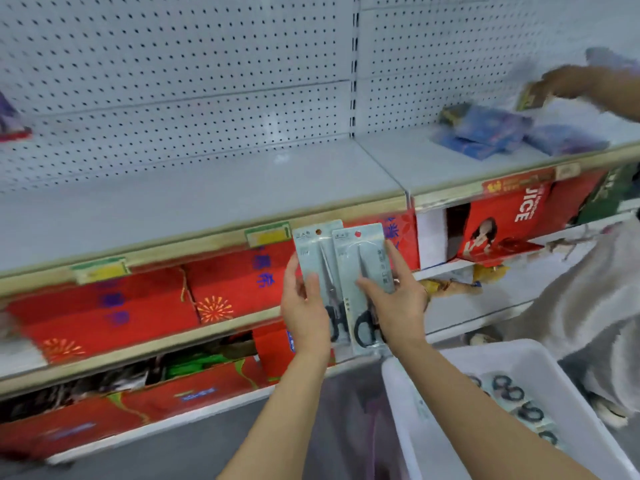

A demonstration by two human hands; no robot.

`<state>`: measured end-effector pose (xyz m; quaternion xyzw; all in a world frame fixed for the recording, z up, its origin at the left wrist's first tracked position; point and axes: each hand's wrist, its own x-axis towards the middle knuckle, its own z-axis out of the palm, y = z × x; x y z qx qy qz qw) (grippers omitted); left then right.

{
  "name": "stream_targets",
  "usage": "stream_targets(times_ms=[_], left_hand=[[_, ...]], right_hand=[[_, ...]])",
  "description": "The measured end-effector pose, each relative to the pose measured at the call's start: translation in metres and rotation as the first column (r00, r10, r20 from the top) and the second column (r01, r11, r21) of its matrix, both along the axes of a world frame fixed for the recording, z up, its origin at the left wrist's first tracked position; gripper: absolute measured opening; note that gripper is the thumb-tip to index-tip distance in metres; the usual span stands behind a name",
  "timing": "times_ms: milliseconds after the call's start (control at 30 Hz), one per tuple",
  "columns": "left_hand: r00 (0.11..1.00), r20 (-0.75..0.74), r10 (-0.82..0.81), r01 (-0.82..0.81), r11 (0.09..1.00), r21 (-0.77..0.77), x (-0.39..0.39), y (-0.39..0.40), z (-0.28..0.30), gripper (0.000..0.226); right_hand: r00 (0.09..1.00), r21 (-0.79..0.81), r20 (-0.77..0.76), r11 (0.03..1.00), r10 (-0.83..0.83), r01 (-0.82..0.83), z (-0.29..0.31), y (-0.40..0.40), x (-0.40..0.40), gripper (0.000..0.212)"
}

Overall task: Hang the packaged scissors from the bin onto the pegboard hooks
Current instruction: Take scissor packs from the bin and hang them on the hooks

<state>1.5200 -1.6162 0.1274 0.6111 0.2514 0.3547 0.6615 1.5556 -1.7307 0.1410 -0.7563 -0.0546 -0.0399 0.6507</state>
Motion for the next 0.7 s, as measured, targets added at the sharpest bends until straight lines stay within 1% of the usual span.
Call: stream_targets(times_ms=[67, 167, 300, 433, 533, 700], left_hand=[[0.999, 0.025, 0.039, -0.04, 0.998, 0.056, -0.01, 0.031, 0.028, 0.042], [0.992, 0.077, 0.101, -0.11, 0.986, 0.125, -0.025, 0.068, 0.069, 0.045], [0.976, 0.126, 0.18, -0.191, 0.978, 0.08, -0.031, 0.101, 0.115, 0.046], [0.958, 0.194, 0.209, -0.228, 0.97, 0.083, -0.03, 0.12, 0.158, 0.045], [0.945, 0.235, 0.229, -0.266, 0.954, 0.141, -0.026, 0.128, 0.189, 0.045], [0.934, 0.294, 0.205, -0.262, 0.95, 0.172, -0.013, 0.14, 0.231, 0.045]], right_hand=[[0.999, 0.036, 0.032, 0.999, 0.001, -0.002, 0.028, 0.032, -0.01, 0.078], [0.997, 0.046, 0.08, 0.999, 0.006, -0.01, 0.069, 0.073, -0.024, 0.077], [0.99, 0.087, 0.139, 0.995, 0.037, -0.049, 0.119, 0.106, -0.038, 0.076], [0.983, 0.109, 0.178, 0.992, 0.048, -0.068, 0.157, 0.128, -0.035, 0.075], [0.978, 0.14, 0.201, 0.987, 0.048, -0.078, 0.186, 0.14, -0.028, 0.075], [0.969, 0.189, 0.239, 0.975, 0.069, -0.116, 0.227, 0.154, -0.013, 0.074]])
